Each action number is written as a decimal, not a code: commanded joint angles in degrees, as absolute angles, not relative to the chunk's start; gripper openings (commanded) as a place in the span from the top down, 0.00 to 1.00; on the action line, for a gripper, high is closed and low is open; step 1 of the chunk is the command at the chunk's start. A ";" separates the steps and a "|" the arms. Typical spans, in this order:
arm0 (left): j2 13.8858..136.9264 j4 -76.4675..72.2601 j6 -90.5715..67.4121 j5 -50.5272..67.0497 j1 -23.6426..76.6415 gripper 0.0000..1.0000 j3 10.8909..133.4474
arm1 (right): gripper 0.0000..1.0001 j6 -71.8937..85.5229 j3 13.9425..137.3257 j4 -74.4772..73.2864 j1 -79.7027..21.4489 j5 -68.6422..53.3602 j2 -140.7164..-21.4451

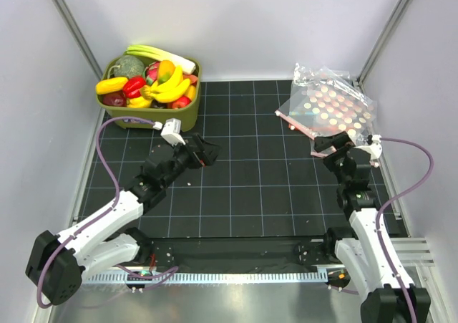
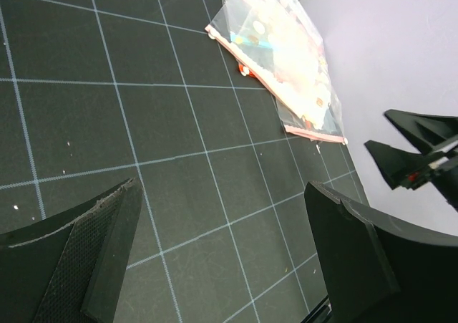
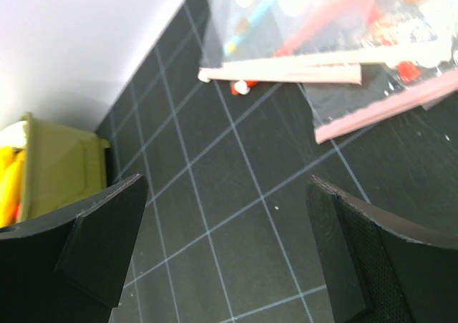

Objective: Place the food in the zip-top bag and seal the zipper
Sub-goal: Pick up the zipper food storage bag at the corner of the board.

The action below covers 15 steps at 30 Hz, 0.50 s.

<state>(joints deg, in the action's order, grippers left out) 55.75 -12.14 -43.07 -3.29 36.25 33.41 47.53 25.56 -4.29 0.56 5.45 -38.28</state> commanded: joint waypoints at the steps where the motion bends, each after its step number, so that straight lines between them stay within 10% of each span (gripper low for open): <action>1: 54.23 -13.54 -42.28 -2.55 36.12 0.00 35.42 | 0.01 49.22 26.54 -0.80 0.70 7.64 -41.48; 15: 52.91 -12.83 -41.14 -3.78 36.04 0.00 35.42 | 0.05 49.83 36.11 -3.34 5.62 15.21 -59.14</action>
<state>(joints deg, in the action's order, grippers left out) 54.50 -12.08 -42.92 -3.38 36.25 33.41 50.04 31.92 -4.45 4.03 12.78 -55.75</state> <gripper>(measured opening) 0.996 0.956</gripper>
